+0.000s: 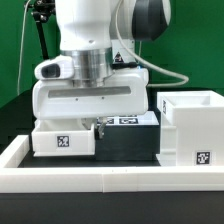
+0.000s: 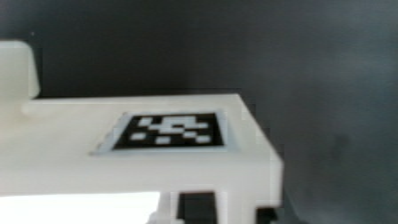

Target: Assemble drawer

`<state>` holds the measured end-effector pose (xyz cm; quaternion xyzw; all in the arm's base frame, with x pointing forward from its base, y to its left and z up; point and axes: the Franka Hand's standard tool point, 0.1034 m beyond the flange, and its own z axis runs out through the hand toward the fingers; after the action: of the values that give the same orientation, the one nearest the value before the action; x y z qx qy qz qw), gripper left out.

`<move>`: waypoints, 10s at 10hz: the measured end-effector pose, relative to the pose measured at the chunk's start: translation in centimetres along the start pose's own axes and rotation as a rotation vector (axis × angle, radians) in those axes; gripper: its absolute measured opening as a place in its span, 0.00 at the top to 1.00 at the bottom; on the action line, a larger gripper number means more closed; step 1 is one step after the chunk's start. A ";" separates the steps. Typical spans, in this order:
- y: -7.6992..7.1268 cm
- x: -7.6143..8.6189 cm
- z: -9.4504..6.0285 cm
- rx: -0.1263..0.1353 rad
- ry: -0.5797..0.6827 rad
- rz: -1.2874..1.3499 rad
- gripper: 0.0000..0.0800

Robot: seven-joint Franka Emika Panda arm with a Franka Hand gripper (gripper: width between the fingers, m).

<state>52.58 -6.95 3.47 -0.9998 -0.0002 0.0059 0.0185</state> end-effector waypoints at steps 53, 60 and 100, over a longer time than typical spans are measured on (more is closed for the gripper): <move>-7.9 1.4 2.6 -0.092 -0.043 -1.625 0.95; -8.2 1.6 2.1 -0.096 -0.037 -1.567 0.73; -6.7 2.4 0.5 0.059 0.028 -1.472 0.19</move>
Offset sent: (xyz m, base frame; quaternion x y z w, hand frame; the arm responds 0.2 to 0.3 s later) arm 0.0000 0.0000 0.0000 0.0000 0.0000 -0.1938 0.9810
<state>55.02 -0.23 3.20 -0.7398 -0.6710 -0.0206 0.0446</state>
